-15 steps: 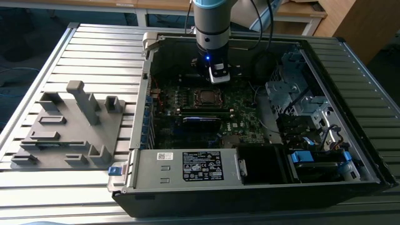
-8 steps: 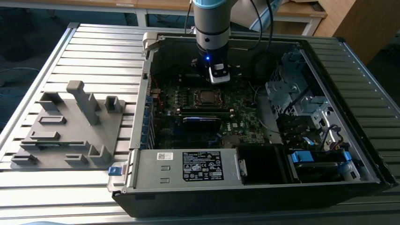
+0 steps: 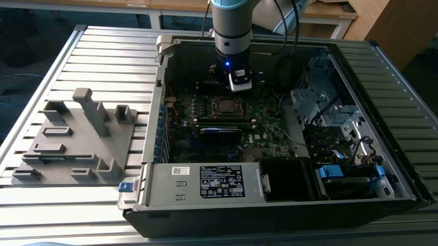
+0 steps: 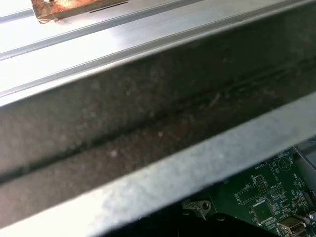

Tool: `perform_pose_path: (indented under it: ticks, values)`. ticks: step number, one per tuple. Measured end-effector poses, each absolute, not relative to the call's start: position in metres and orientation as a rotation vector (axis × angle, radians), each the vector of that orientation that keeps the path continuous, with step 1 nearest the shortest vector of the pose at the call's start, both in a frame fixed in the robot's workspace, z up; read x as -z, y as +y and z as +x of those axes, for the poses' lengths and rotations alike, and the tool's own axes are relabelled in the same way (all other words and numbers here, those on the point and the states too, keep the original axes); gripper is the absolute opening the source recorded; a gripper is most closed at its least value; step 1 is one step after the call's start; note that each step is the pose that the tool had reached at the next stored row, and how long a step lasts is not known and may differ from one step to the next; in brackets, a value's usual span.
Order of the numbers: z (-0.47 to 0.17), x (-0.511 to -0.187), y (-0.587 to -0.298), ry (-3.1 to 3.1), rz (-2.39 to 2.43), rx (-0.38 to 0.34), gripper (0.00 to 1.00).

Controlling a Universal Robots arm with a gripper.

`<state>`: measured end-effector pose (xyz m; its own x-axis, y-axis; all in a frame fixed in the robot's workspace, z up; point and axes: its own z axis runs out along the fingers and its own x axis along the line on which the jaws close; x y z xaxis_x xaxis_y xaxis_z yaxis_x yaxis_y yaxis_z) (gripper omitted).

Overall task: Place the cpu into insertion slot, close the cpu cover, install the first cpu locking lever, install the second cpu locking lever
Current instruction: 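Install the first cpu locking lever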

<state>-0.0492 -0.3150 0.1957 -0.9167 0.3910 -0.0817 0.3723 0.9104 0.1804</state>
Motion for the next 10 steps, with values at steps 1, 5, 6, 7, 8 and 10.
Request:
perform_pose_path:
  ticks: [1, 5, 6, 7, 8, 10]
  values:
    - [-0.0492, -0.1962, -0.315, 2.957, 0.593, -0.245, 0.1]
    - [-0.0492, -0.1985, -0.3142, 2.956, 0.593, -0.245, 0.1]
    - [-0.0492, -0.1985, -0.3137, 2.956, 0.593, -0.245, 0.1]
    - [-0.0492, -0.1986, -0.3126, 2.957, 0.593, -0.245, 0.1]
    - [-0.0492, -0.1986, -0.3125, 2.957, 0.593, -0.246, 0.1]
    - [-0.0493, -0.1986, -0.3124, 2.957, 0.593, -0.25, 0.1]
